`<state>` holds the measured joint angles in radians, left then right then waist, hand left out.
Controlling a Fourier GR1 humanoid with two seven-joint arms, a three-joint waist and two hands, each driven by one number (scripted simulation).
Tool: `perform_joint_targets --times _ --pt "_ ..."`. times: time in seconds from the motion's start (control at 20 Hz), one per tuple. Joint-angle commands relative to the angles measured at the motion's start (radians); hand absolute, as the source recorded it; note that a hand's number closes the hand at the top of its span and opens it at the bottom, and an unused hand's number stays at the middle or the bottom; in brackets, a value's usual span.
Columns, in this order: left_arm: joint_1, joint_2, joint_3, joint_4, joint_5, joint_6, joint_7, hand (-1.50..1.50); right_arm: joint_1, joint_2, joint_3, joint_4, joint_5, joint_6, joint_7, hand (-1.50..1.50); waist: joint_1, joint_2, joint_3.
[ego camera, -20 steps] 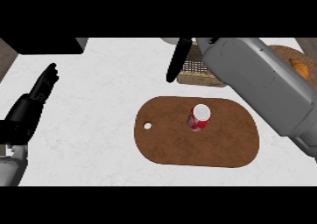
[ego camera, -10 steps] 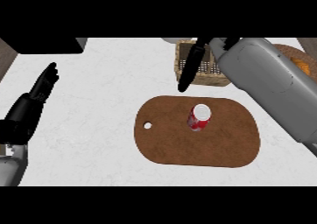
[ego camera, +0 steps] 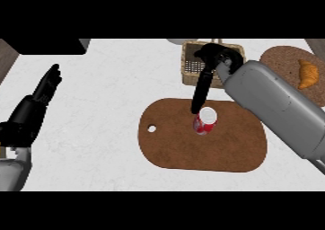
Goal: Pick the can from the cutting board and place it in the basket
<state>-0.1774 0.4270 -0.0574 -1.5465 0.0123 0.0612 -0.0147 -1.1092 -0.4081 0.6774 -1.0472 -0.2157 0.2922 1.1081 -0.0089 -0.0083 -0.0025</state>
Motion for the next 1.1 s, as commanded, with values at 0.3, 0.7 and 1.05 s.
perform_joint_targets --times 0.3,0.7,1.05 --pt "-0.054 0.000 0.045 0.093 -0.001 -0.031 -0.037 0.00 0.090 0.001 0.028 -0.059 0.051 0.004 0.149 -1.50 -0.004 0.007 0.001" --pt "-0.038 -0.049 0.006 0.032 -0.052 -0.007 -0.011 0.00 0.169 0.024 0.045 -0.118 0.159 -0.041 0.120 -1.50 0.004 0.006 0.002" --pt "-0.021 -0.030 0.043 0.055 -0.047 -0.041 -0.053 0.00 0.216 0.065 0.031 -0.070 0.219 -0.066 0.100 -1.50 0.010 0.009 0.002"
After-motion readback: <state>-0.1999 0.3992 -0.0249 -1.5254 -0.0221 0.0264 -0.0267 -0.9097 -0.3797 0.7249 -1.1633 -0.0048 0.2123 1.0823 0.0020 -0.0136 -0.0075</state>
